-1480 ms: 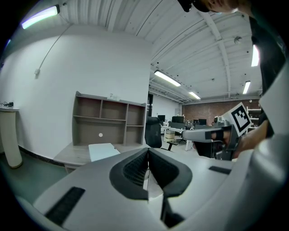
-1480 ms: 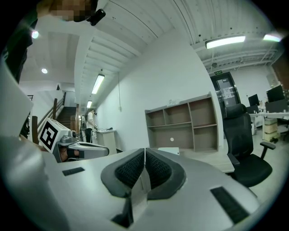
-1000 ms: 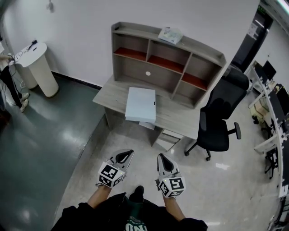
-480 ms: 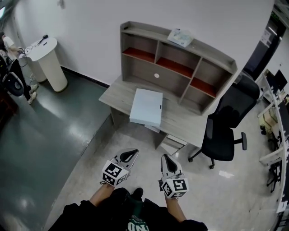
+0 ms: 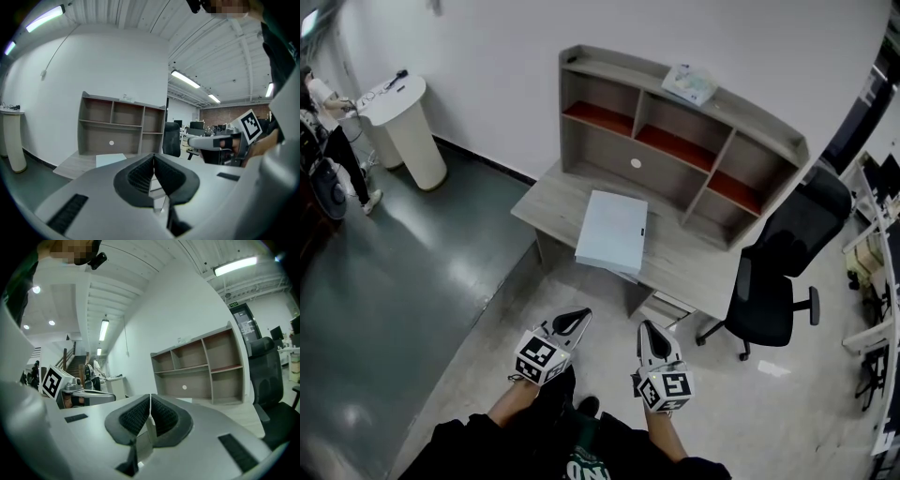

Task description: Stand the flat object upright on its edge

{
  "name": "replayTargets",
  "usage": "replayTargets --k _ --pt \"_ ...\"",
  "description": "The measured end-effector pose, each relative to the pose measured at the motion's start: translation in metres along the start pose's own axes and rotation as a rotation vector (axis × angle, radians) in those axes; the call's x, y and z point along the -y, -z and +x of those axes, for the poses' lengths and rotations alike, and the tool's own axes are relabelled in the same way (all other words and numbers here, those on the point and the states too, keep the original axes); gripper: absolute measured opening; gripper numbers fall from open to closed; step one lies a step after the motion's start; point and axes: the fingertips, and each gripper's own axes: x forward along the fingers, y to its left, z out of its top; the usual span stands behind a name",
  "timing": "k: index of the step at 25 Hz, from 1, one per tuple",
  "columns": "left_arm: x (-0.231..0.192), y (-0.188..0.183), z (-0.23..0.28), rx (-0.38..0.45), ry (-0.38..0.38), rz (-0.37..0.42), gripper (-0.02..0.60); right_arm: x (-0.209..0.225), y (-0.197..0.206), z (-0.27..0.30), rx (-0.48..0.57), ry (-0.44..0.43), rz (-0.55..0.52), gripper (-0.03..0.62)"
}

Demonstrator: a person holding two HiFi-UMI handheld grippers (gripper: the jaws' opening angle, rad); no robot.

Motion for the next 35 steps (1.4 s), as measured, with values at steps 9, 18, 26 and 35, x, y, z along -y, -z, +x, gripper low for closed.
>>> replayTargets --k 9,18,26,35 --pt "-0.071 -0.014 0.057 0.010 0.042 -0.002 0.012 0.029 -0.014 0.084 -0.006 0.032 -0.010 0.035" --pt "-0.158 -0.036 0.110 -0.004 0.092 -0.001 0.012 0.050 -0.033 0.182 -0.016 0.076 -0.001 0.035" --pt "-0.213 -0.046 0.139 -0.014 0.139 0.001 0.012 0.057 -0.040 0.238 -0.022 0.119 0.005 0.035" --pt "-0.244 -0.049 0.180 -0.020 0.162 -0.028 0.012 0.089 -0.039 0.274 -0.055 0.147 0.011 0.035"
